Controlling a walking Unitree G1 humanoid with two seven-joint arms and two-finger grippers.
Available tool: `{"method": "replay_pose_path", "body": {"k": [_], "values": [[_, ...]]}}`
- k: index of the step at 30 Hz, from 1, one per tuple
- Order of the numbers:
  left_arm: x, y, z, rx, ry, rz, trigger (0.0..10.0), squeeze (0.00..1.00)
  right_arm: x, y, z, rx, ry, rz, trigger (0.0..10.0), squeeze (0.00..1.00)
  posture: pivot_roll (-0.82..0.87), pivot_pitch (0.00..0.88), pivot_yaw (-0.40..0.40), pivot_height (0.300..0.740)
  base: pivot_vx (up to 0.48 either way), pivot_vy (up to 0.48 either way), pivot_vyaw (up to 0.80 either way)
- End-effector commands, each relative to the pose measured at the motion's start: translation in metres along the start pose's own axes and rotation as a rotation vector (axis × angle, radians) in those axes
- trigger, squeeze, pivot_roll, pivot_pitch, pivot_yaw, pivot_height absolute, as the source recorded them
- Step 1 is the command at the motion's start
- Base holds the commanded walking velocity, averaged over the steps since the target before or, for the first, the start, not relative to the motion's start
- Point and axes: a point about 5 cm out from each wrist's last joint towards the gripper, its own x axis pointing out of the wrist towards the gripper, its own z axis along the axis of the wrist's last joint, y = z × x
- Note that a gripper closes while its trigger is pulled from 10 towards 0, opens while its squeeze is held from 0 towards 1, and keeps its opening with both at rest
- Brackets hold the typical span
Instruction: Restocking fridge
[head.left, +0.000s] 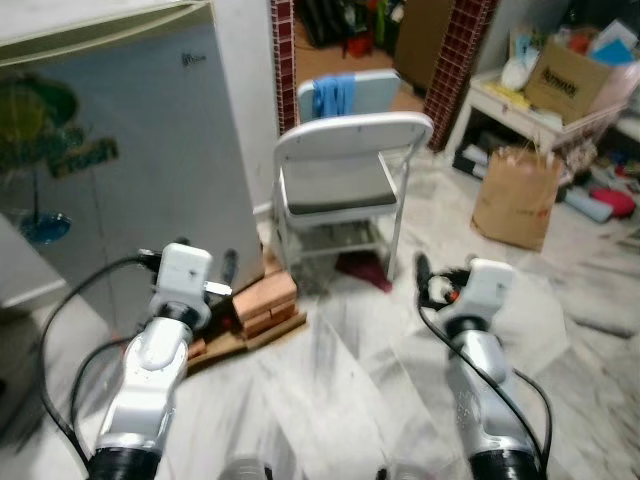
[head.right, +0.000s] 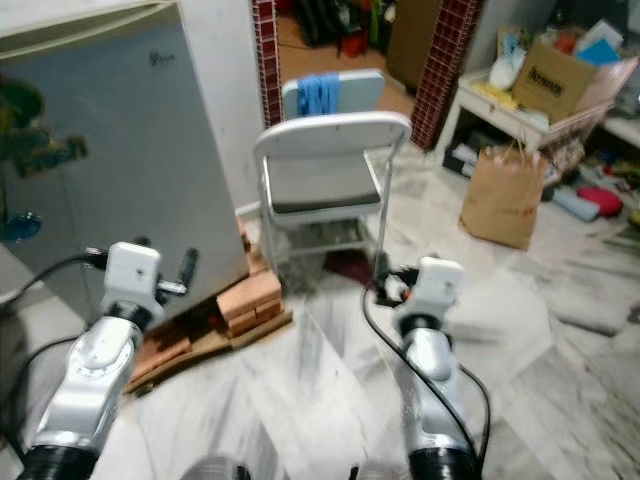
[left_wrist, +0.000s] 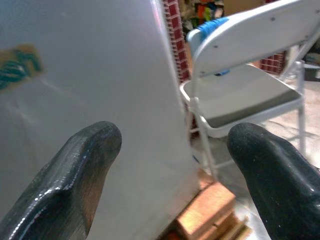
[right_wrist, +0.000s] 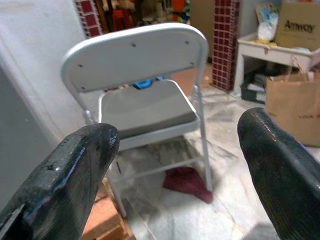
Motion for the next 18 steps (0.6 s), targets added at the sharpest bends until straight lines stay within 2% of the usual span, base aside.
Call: {"method": "replay_pose_path", "body": {"k": [1,10,14,18], "values": [[0.005,-0.012,0.006,0.004,-0.022,-0.037,10.0,0.0,0.001,-0.012,0.0,-0.03,-0.004,-0.031,10.0,0.0,0.07,0.046,0.015,0.74,0.0,0.48,-0.8],[-0.002,-0.008,-0.003,0.024,-0.001,-0.028,10.0,0.0,0.0,-0.015,0.001,-0.049,-0.023,-0.049,10.0,0.0,0.07,0.062,0.01,0.74,0.0,0.48,-0.72],[-0.007,-0.001,-0.01,0.025,0.026,0.012,10.0,0.0,-0.004,-0.014,-0.001,-0.061,-0.016,-0.035,10.0,0.0,0.08,0.065,-0.012,0.74,0.0,0.48,0.0],[-0.01,-0.002,-0.011,0.023,0.028,0.017,10.0,0.0,-0.005,-0.016,-0.005,-0.067,0.004,-0.032,10.0,0.0,0.09,0.064,-0.033,0.74,0.0,0.48,0.0]]}}
